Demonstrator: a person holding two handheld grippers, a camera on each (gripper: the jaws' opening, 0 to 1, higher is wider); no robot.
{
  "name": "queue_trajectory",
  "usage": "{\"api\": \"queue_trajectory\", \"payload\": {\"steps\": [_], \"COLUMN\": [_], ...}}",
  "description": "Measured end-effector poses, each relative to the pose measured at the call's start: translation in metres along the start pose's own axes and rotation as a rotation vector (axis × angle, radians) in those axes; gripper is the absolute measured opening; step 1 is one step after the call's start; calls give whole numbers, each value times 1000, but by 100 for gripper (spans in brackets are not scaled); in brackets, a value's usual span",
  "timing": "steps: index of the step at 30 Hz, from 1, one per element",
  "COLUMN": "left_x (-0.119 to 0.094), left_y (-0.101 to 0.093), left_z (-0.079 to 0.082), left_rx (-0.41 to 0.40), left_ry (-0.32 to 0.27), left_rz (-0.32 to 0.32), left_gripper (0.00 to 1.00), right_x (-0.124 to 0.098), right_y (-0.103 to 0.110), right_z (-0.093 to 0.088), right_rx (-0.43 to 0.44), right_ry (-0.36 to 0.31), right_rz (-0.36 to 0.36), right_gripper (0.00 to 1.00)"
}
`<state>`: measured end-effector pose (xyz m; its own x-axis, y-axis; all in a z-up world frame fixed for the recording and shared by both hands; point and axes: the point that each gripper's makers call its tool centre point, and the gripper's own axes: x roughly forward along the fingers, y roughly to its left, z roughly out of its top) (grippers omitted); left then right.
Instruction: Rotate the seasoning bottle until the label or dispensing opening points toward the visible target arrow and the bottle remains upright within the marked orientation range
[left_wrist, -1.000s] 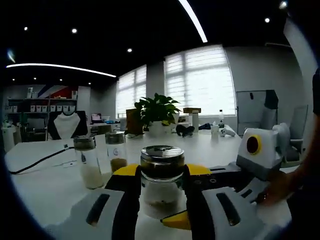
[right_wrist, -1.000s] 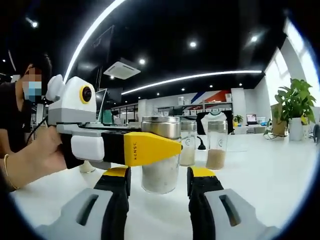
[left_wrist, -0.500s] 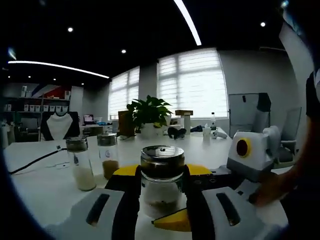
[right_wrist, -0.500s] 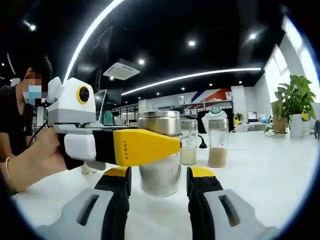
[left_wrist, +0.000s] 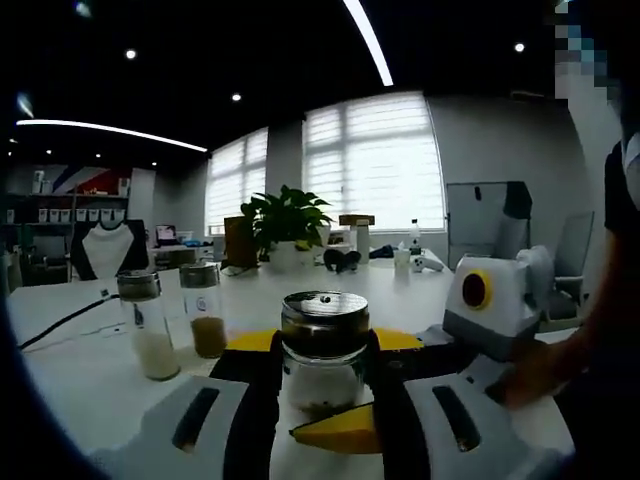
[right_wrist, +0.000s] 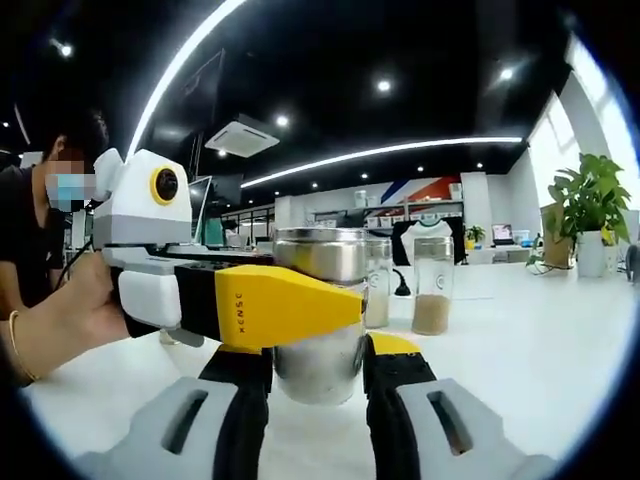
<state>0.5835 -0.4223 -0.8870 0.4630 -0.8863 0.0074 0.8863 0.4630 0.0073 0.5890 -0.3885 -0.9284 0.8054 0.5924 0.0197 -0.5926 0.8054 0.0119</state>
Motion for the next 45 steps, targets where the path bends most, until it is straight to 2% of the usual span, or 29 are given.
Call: {"api": "queue_trajectory", "payload": {"steps": [6, 14, 16, 17, 24, 31, 38, 45], "left_x": [-1, 0, 0, 1, 2, 2, 5, 6], "left_y": [2, 2, 5, 6, 12, 14, 17, 14], "left_z": [1, 3, -1, -1, 3, 5, 4, 6], "left_rx": [-3, -8, -49, -26, -35, -33, -64, -77], "left_ry": [-8, -18, 15, 20, 29, 15, 0, -26], "left_rz": [-8, -13, 33, 43, 111, 223, 268, 379], "left_gripper": [35, 36, 36, 36, 36, 37, 39, 40], "right_x": [-1, -2, -2, -2, -3, -4, -5, -5], "right_y": [0, -3, -5, -6, -10, -14, -16, -16], "right_z": [2, 5, 2, 2, 2, 2, 4, 5], "right_rx": [-6, -67, -76, -76, -89, -75, -79, -88], "right_ry": [-7, -7, 10, 13, 13, 10, 7, 3], "right_rz": [0, -22, -31, -34, -53, -70, -80, -82], "right_gripper": [32, 32, 32, 31, 31, 31, 31, 31]}}
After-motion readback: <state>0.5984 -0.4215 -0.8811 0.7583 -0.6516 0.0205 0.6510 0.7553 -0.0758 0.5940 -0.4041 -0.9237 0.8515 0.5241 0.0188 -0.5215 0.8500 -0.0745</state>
